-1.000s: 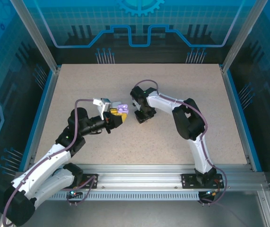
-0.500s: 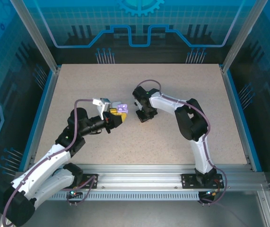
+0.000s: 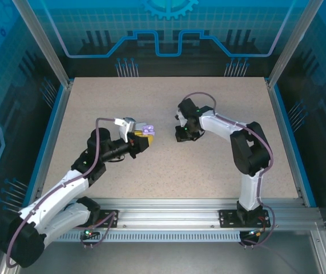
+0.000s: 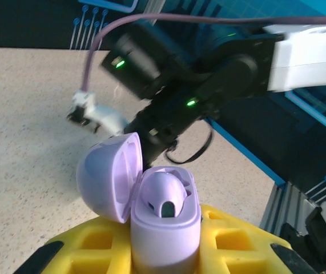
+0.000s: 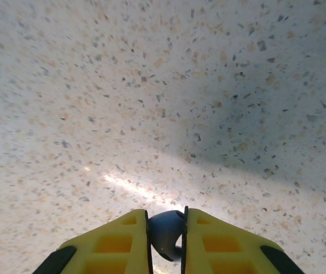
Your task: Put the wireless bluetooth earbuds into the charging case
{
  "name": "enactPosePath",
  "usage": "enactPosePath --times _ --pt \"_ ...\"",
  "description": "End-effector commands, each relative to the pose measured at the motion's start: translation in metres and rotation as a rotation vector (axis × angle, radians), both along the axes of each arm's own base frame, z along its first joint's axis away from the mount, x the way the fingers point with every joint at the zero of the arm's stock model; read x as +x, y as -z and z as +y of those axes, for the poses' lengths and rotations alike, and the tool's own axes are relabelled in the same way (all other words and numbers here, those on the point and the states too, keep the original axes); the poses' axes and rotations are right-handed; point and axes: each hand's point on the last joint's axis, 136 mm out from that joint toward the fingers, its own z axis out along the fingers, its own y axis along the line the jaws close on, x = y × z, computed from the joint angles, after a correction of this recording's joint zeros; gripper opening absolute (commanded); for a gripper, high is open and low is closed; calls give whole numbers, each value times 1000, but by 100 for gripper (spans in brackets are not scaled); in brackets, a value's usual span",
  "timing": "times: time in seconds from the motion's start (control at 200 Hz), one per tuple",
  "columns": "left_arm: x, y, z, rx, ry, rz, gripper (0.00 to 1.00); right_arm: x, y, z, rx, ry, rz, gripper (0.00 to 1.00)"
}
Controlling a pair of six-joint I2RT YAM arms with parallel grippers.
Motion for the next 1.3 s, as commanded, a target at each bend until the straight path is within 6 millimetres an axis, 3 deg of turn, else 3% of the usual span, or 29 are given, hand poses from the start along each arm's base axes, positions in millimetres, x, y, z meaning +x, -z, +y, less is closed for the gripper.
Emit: enactPosePath --times 0.0,0.155,0.33,0.705,0.996,1.296 --pt "12 12 4 -19 -52 40 15 8 -40 6 169 55 -63 16" --pt "22 22 4 -30 -77 64 15 5 -85 1 327 108 -128 16" --pt "30 30 -4 -45 -59 68 14 -7 -134 9 478 97 -182 17" --pt "39 13 -38 -35 75 -149 13 -44 -225 42 724 -8 -277 19" --pt "31 -7 -58 -25 163 -282 13 -62 -259 59 768 -64 -342 20" --pt "27 -23 -60 -34 162 -323 12 -69 -263 69 762 -96 -357 20"
